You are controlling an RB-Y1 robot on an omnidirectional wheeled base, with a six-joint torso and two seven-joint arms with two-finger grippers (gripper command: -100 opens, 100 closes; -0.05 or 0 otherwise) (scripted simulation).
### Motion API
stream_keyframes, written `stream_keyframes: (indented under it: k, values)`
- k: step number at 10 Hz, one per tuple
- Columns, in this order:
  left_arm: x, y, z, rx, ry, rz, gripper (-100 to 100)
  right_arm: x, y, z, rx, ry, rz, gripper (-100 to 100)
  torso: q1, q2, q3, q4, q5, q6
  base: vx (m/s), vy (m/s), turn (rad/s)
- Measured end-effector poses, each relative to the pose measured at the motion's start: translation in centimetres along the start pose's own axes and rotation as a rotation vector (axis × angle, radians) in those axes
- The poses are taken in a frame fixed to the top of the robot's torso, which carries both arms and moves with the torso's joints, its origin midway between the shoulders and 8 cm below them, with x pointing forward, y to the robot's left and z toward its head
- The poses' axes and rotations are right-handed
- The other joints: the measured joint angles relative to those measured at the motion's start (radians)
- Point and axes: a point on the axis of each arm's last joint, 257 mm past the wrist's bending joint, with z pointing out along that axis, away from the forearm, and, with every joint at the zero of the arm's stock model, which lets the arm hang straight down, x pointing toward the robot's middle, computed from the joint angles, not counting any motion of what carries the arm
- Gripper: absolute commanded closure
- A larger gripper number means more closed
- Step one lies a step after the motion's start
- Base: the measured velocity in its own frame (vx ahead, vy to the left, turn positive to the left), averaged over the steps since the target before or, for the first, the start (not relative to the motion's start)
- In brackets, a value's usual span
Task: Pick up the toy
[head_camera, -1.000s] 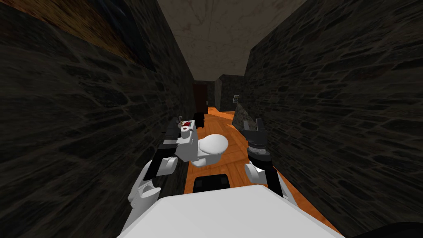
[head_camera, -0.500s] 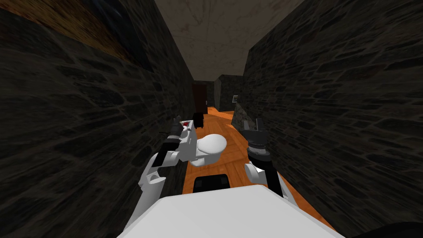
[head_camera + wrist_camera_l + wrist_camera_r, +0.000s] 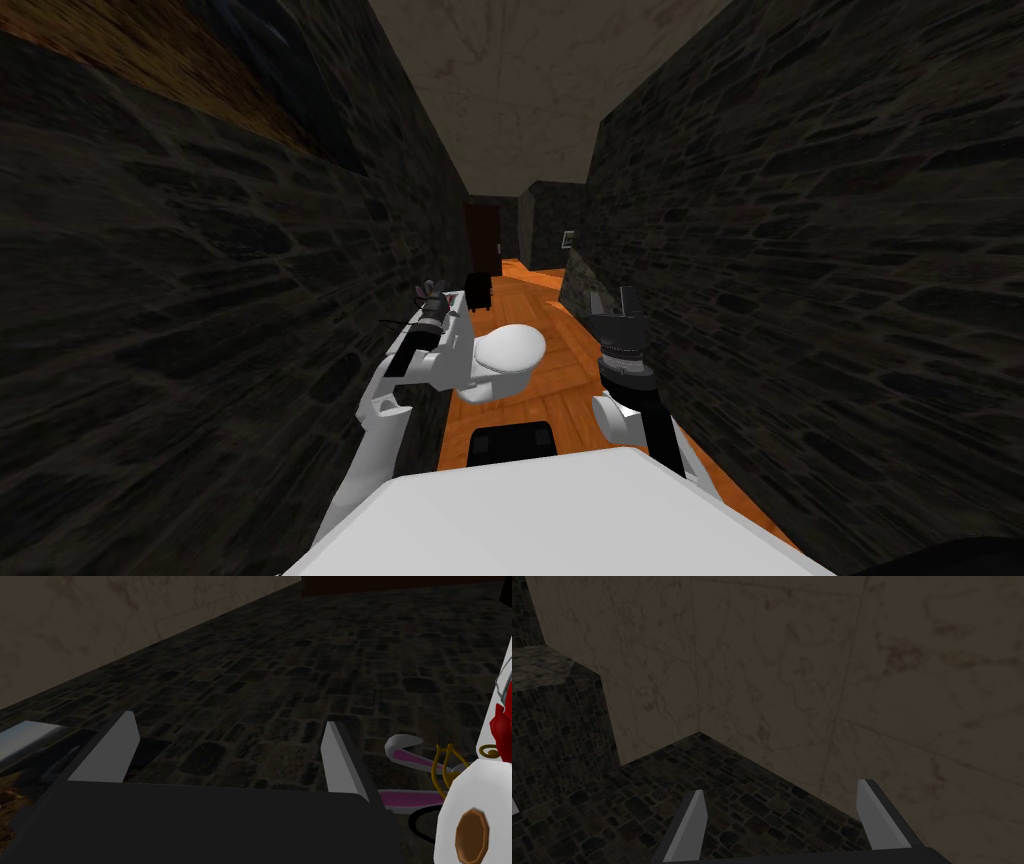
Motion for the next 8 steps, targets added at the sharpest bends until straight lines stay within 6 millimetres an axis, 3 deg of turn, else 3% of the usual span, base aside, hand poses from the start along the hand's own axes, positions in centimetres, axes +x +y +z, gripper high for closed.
stream_keyframes:
  k: [8]
  values:
    - [0.6,6.2,4.9,-0.211,0.016,-0.043,-100,0.0,0.0,0.0,0.000,0.000,0.000,0,0.000,-0.001,-0.001,0.000,0.000,0.000,0.009,-0.055,0.018]
